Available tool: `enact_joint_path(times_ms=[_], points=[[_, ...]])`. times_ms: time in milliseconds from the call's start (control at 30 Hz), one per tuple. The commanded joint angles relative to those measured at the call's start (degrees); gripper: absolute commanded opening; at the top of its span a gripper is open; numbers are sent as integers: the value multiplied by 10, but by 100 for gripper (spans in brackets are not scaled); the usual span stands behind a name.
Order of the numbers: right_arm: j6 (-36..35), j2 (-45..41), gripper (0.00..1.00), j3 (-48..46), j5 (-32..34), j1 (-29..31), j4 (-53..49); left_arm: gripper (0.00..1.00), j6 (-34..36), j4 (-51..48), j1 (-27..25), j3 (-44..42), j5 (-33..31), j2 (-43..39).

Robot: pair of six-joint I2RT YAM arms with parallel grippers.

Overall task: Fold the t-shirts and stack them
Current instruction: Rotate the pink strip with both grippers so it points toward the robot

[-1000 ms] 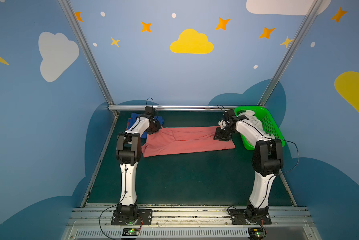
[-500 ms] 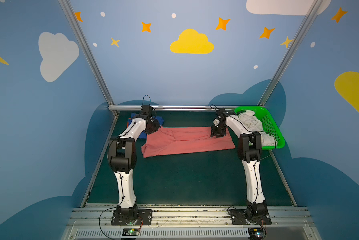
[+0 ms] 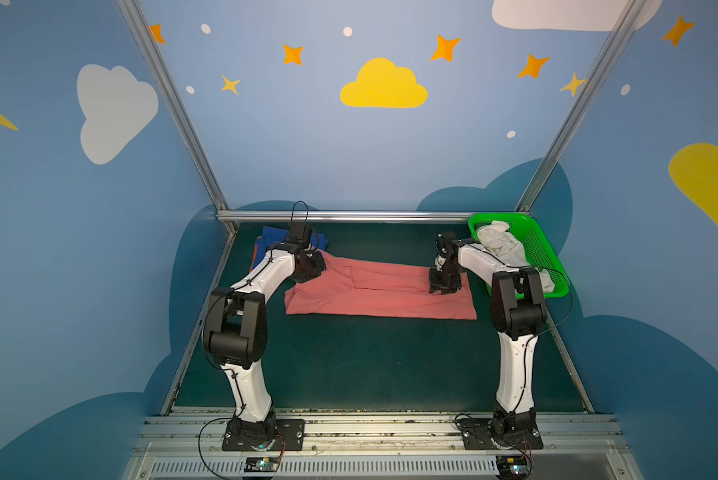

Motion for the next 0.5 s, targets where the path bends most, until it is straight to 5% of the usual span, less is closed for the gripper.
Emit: enact_joint_path(times_ms=[0,467], points=[[28,-25,43,-79,36,-4,-15,6,-8,0,-17,-20,-21,-21],[65,-190,44,-303,78,-36,17,5,-41,16,-108,-12,-27,90]])
